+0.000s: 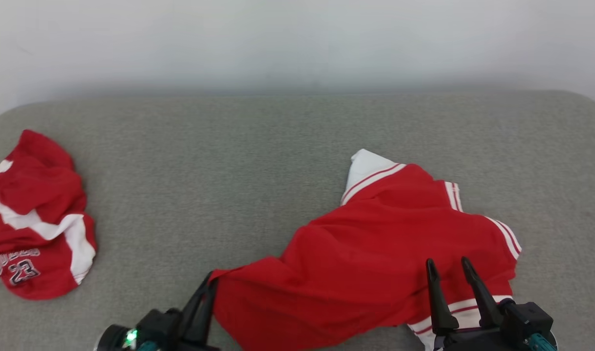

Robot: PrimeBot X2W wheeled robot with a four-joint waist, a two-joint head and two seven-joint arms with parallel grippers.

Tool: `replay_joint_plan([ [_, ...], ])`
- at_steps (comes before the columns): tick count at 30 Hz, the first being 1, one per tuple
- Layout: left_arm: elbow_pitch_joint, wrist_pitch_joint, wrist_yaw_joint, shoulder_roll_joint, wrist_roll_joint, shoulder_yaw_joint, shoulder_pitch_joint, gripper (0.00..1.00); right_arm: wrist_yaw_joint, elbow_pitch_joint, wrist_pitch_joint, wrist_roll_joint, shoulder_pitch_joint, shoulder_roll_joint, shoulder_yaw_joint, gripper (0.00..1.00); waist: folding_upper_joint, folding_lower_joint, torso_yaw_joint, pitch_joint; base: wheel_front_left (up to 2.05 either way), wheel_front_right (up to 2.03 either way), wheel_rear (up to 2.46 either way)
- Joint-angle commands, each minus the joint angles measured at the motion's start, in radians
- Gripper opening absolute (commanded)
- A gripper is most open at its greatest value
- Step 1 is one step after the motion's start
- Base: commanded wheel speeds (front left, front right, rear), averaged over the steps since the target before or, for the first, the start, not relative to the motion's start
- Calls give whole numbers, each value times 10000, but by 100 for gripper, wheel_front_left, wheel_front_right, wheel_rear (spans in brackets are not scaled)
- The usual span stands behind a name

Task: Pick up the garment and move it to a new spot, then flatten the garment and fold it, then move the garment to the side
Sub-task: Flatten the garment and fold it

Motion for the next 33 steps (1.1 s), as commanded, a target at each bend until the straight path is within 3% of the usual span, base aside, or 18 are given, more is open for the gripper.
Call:
replay_joint_plan([
  [1, -198, -32, 45, 108, 119, 158, 233, 0, -16, -28, -3, 38, 12, 10, 6, 100, -1, 0, 289, -18, 0, 0, 0],
  [7, -1149, -32, 69, 94, 375, 890, 1307, 0, -16, 57, -3, 81, 47, 6, 45, 100, -1, 0, 580, -13, 0, 0, 0],
  [15, -1570, -32, 32, -206, 584, 1156, 2183, 0, -16, 172, -3, 85, 7, 6, -82, 100, -1, 0, 584, 96, 0, 0, 0],
  [24, -1639, -32, -26, -110, 564, 289, 72, 0, -16, 248, -3, -30, -304, 8, -11, 100, -1, 0, 0, 281, 0, 0, 0],
  [33, -164, -32, -19, 723, -79, -1067, -2551, 0, -16, 441, -3, 79, -807, 5, 41, 100, -1, 0, -1341, 900, 0, 0, 0],
])
